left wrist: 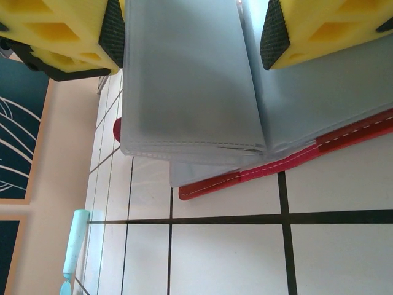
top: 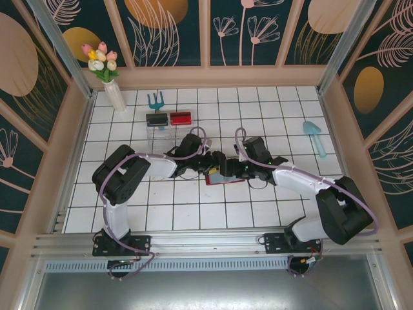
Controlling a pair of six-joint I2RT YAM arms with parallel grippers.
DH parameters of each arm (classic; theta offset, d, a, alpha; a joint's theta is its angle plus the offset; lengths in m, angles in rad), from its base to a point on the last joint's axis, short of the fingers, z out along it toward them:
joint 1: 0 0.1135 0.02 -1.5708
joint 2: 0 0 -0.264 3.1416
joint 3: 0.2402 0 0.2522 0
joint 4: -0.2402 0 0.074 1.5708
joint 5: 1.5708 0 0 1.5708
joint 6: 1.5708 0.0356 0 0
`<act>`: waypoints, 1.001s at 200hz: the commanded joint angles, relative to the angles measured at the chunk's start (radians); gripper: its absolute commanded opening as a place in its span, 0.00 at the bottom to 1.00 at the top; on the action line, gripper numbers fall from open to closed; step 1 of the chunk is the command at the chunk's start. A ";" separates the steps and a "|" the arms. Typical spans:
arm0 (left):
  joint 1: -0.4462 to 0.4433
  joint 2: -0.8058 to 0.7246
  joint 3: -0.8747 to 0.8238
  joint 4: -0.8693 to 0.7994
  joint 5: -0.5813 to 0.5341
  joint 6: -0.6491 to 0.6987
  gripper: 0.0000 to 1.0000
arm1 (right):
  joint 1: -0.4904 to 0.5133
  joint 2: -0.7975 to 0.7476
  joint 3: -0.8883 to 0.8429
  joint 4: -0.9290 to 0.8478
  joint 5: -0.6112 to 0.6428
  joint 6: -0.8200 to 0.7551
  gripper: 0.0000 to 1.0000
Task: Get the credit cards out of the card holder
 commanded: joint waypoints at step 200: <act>-0.008 -0.031 -0.022 -0.044 0.003 0.023 0.65 | -0.082 0.016 -0.051 -0.044 0.127 0.034 0.50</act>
